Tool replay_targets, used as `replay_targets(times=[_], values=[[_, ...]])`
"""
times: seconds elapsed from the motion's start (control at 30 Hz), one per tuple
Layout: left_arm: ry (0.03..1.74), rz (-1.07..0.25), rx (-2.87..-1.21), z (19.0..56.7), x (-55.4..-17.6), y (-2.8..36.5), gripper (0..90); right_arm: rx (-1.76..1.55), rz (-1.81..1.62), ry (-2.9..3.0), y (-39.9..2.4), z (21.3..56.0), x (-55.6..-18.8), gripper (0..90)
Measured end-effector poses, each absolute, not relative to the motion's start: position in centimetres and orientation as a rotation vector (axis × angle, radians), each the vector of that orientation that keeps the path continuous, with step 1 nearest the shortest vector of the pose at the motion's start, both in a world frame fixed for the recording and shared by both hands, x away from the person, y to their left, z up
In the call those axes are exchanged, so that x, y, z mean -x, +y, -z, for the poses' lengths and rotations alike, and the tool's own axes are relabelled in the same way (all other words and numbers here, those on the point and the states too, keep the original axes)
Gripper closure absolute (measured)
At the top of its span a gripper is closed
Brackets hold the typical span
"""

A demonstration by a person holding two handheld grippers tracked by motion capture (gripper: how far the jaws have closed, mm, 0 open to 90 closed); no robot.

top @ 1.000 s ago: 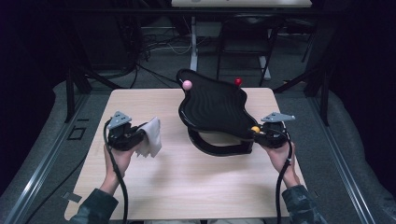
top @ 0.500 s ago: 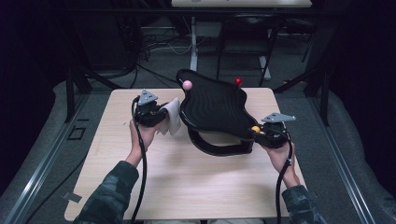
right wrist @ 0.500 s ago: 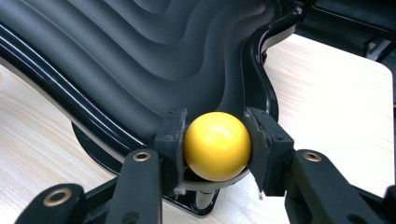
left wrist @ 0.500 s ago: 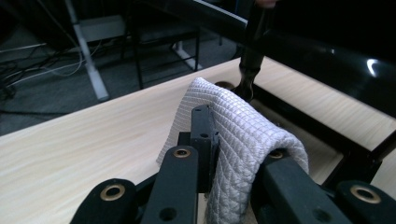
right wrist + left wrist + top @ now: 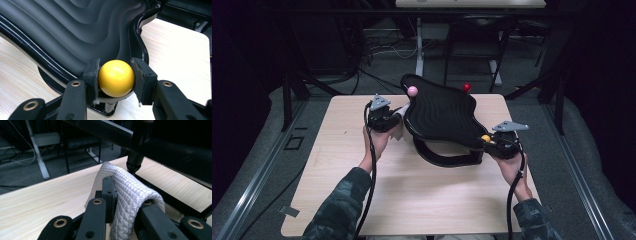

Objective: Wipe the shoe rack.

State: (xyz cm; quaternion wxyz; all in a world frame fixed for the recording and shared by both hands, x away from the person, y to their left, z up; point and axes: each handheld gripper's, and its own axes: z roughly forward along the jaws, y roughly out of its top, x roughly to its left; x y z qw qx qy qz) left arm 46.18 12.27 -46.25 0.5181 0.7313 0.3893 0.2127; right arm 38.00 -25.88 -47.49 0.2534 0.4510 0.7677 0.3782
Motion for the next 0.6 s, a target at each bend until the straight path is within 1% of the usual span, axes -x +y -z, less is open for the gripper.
replay_targets(times=[0.27, 0.4, 0.6], values=[[0.955, -0.479, -1.811, 48.6, -46.7, 11.1, 83.5, -1.225, -1.031, 2.087, -25.9, 47.5, -38.0, 59.5], [0.967, -0.492, -1.816, 49.4, -46.7, 11.0, 83.5, -1.226, -1.028, 2.085, -25.9, 47.5, -38.0, 59.5], [1.009, -0.455, -1.843, 51.3, -46.9, 11.0, 83.5, -1.225, -1.027, 2.085, -25.9, 47.5, -38.0, 59.5]])
